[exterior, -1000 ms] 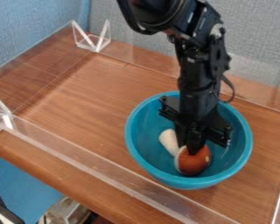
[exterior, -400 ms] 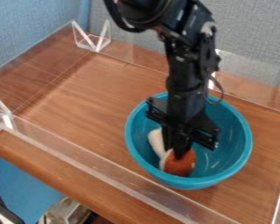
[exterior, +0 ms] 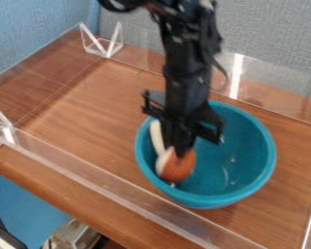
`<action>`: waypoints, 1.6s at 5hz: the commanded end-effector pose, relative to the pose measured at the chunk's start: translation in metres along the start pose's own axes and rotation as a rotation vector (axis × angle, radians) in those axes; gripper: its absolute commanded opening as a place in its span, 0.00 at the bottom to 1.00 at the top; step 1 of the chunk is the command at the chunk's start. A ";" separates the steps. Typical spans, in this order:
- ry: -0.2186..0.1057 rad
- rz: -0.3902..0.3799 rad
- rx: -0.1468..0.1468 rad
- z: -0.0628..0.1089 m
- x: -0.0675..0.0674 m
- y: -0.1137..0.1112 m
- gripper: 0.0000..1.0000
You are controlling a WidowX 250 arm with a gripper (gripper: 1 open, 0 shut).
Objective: Remove the mushroom from inside the blue bowl and put it on the table
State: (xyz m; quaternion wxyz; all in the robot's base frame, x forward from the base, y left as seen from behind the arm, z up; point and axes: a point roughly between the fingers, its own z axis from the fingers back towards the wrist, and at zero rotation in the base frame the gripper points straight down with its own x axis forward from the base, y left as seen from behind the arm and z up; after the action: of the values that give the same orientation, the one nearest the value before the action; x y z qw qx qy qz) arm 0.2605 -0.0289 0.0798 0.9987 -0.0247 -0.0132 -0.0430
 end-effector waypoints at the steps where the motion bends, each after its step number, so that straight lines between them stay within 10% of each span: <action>1: -0.063 0.058 0.008 0.021 0.007 0.035 0.00; 3: -0.047 0.081 0.013 0.007 -0.002 0.078 0.00; 8: -0.027 0.104 0.019 -0.009 -0.014 0.088 0.00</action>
State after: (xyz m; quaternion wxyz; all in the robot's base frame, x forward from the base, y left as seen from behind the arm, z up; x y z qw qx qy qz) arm 0.2534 0.0545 0.0596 0.9997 -0.0201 -0.0124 0.0013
